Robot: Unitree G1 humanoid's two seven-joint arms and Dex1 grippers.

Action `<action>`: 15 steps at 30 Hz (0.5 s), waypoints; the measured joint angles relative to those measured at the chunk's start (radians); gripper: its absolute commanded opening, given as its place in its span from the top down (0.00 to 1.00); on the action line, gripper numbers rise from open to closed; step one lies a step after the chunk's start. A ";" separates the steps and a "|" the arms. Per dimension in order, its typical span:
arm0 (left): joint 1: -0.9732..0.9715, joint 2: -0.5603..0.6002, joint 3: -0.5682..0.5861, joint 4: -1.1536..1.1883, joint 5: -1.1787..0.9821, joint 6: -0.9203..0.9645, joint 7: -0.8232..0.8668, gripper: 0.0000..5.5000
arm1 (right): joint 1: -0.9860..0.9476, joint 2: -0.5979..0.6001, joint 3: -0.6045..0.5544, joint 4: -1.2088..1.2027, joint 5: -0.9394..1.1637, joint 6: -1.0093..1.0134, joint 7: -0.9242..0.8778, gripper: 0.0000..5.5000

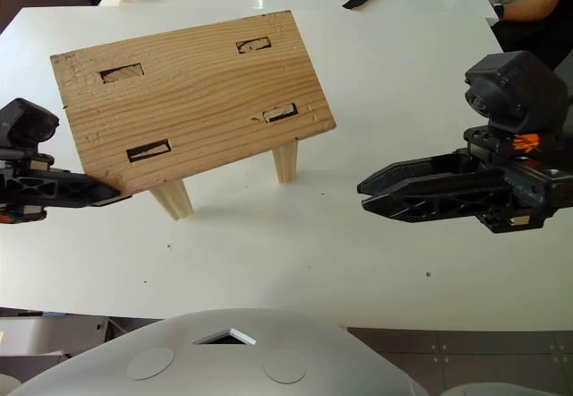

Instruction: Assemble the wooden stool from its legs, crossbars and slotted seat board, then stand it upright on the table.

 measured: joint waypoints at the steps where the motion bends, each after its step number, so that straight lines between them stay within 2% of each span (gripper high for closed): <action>1: 0.013 0.049 -0.021 -0.009 -0.001 0.008 -0.059 0.76 | 0.008 -0.001 -0.009 0.001 0.000 0.002 0.003 0.75; 2: 0.034 0.088 -0.046 -0.020 -0.003 0.008 -0.101 0.76 | 0.016 -0.001 -0.015 0.001 0.000 0.003 0.004 0.75; 4: 0.060 0.088 -0.076 -0.022 -0.012 -0.009 -0.114 0.76 | 0.026 -0.001 -0.018 0.000 0.000 0.003 0.007 0.75; 7: 0.121 -0.029 -0.057 -0.022 -0.044 -0.091 0.005 0.76 | 0.035 -0.002 -0.019 -0.004 0.000 0.001 0.007 0.75; 9: 0.186 -0.142 0.012 -0.042 -0.044 -0.161 0.076 0.67 | 0.041 -0.001 -0.019 -0.008 0.000 0.000 0.004 0.75; 14: 0.311 -0.311 0.167 -0.135 -0.045 -0.322 0.235 0.52 | 0.055 0.002 -0.018 -0.012 -0.001 -0.006 -0.002 0.75; 15: 0.332 -0.338 0.189 -0.150 -0.045 -0.340 0.263 0.52 | 0.060 0.002 -0.018 -0.013 -0.001 -0.006 -0.004 0.75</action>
